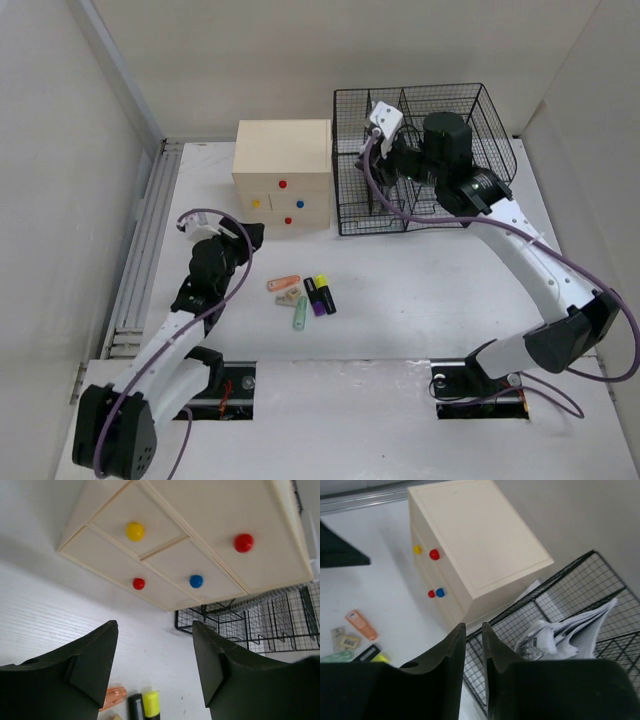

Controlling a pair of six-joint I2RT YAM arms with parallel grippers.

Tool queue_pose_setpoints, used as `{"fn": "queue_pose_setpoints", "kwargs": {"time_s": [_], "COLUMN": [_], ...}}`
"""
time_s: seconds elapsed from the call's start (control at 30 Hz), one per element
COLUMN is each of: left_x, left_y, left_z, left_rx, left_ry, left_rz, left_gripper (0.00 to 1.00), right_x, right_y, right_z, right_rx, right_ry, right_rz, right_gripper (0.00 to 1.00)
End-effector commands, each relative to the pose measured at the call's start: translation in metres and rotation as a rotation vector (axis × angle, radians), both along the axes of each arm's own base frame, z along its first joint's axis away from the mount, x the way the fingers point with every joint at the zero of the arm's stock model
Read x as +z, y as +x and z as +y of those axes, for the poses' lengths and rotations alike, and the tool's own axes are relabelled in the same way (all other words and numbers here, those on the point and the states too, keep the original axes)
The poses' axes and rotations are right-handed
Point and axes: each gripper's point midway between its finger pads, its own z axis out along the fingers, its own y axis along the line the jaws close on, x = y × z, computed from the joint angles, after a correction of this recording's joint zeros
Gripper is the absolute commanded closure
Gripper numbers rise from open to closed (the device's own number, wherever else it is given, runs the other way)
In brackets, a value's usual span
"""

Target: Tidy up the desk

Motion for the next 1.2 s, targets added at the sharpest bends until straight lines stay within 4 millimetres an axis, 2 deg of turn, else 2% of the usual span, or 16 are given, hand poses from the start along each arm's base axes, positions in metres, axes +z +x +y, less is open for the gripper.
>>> {"fn": "queue_pose_setpoints", "kwargs": {"time_s": [0.0, 0.03, 0.1, 0.13, 0.17, 0.2, 0.23, 0.3, 0.4, 0.43, 0.47, 0.57, 0.6, 0.73, 1.03, 1.17], "left_x": [0.027, 0.028, 0.027, 0.019, 0.023, 0.028, 0.022, 0.026, 0.021, 0.027, 0.019, 0.020, 0.009, 0.001, -0.006, -0.016], "left_y": [0.021, 0.029, 0.037, 0.043, 0.048, 0.052, 0.058, 0.066, 0.078, 0.084, 0.090, 0.104, 0.106, 0.113, 0.123, 0.127], "left_z": [-0.010, 0.001, 0.006, 0.011, 0.014, 0.012, 0.015, 0.018, 0.020, 0.020, 0.019, 0.023, 0.022, 0.022, 0.022, 0.023], "left_rx": [-0.103, -0.081, -0.081, -0.068, -0.058, -0.068, -0.063, -0.059, -0.052, -0.052, -0.051, -0.040, -0.038, -0.037, -0.040, -0.029], "left_ry": [-0.066, -0.079, -0.083, -0.082, -0.083, -0.085, -0.086, -0.098, -0.107, -0.107, -0.106, -0.106, -0.104, -0.103, -0.085, -0.082], "left_rz": [-0.080, -0.079, -0.082, -0.064, -0.075, -0.085, -0.067, -0.077, -0.061, -0.070, -0.044, -0.038, -0.009, 0.014, 0.025, 0.039], "left_gripper": [0.42, 0.42, 0.45, 0.45, 0.45, 0.45, 0.47, 0.47, 0.47, 0.47, 0.47, 0.47, 0.47, 0.47, 0.66, 0.82], "right_x": [0.012, 0.011, 0.013, 0.008, 0.011, 0.007, 0.007, 0.003, -0.001, -0.001, 0.001, -0.003, -0.003, -0.001, -0.001, -0.003], "right_y": [-0.024, -0.020, -0.025, -0.025, -0.026, -0.025, -0.024, -0.024, -0.025, -0.026, -0.026, -0.024, -0.026, -0.023, -0.023, -0.025], "right_z": [0.003, -0.001, -0.006, -0.008, -0.009, -0.009, -0.011, -0.013, -0.012, -0.013, -0.013, -0.018, -0.018, -0.026, -0.027, -0.025], "right_rx": [0.121, 0.113, 0.119, 0.126, 0.127, 0.126, 0.128, 0.128, 0.149, 0.148, 0.149, 0.135, 0.144, 0.132, 0.141, 0.159], "right_ry": [0.093, 0.103, 0.118, 0.117, 0.123, 0.122, 0.123, 0.127, 0.136, 0.144, 0.148, 0.160, 0.162, 0.178, 0.189, 0.191], "right_rz": [0.032, 0.037, 0.034, 0.046, 0.032, 0.036, 0.037, 0.054, 0.067, 0.066, 0.058, 0.077, 0.078, 0.086, 0.085, 0.088], "right_gripper": [0.75, 0.75, 0.75, 0.75, 0.75, 0.75, 0.75, 0.75, 0.74, 0.72, 0.71, 0.70, 0.70, 0.68, 0.67, 0.67]}}
